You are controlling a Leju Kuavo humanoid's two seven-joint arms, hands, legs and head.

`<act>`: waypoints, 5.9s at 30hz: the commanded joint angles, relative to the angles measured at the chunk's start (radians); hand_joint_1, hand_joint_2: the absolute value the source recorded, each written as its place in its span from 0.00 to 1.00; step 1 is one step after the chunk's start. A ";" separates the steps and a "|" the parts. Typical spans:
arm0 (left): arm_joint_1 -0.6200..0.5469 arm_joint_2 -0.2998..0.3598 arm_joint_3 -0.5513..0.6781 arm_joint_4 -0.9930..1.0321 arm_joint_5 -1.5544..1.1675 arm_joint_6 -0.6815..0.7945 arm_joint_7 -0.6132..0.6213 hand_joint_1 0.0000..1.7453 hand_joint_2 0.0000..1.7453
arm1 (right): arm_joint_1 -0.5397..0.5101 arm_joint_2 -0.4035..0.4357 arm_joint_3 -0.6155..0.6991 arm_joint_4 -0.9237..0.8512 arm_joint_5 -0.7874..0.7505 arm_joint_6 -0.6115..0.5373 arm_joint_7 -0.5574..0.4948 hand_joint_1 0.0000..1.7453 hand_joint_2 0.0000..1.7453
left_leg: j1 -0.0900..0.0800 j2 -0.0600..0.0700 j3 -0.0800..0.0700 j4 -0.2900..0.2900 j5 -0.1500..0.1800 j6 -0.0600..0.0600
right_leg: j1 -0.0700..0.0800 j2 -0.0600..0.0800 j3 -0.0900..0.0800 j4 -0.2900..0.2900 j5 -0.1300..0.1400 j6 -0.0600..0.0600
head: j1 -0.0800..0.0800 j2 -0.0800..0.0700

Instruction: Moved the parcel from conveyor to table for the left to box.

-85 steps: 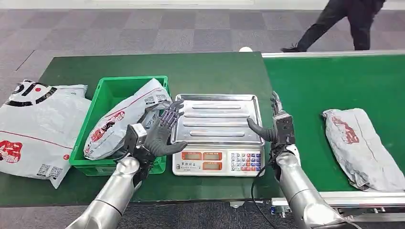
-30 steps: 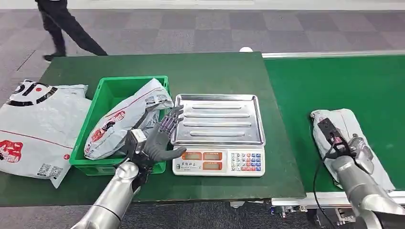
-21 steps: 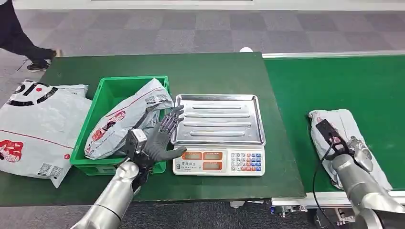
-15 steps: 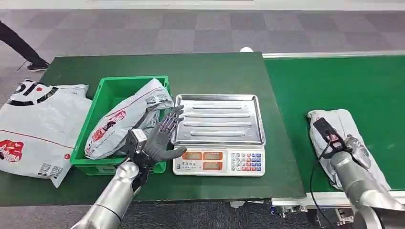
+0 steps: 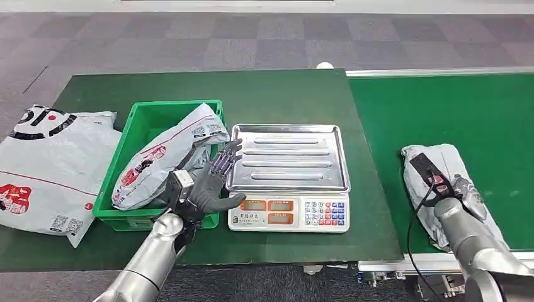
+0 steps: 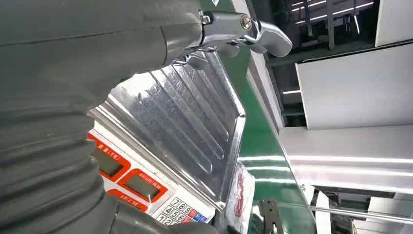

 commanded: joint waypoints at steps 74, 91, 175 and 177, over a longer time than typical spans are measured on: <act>-0.050 0.021 0.056 0.112 -0.021 0.004 0.004 0.00 1.00 | 0.138 0.060 -0.156 -0.046 -0.056 0.184 -0.238 1.00 1.00 | 0.001 0.000 0.006 -0.002 0.001 0.000 | 0.001 -0.001 0.006 -0.003 0.002 0.000 | 0.000 0.000; -0.010 0.011 0.054 0.050 -0.022 0.008 0.004 0.00 1.00 | 0.149 0.097 -0.317 -0.211 -0.175 -0.087 -0.612 1.00 1.00 | 0.000 0.003 0.006 -0.002 0.001 0.000 | 0.000 0.002 0.005 -0.002 0.002 0.000 | 0.000 0.000; 0.062 0.074 -0.137 -0.260 -0.140 1.105 0.004 0.00 1.00 | 0.211 0.232 0.404 -0.805 -0.423 0.286 -0.919 0.00 1.00 | 0.002 -0.001 0.003 -0.003 0.001 -0.001 | 0.002 -0.001 0.002 -0.002 0.000 -0.001 | 0.000 0.000; 0.091 0.034 -0.032 -0.333 -0.238 1.105 0.004 0.00 1.00 | 0.229 0.233 0.371 -0.836 -0.466 0.247 -0.946 0.00 1.00 | 0.002 -0.001 0.004 -0.004 0.001 -0.001 | 0.002 -0.001 0.003 -0.004 0.000 -0.002 | 0.000 0.000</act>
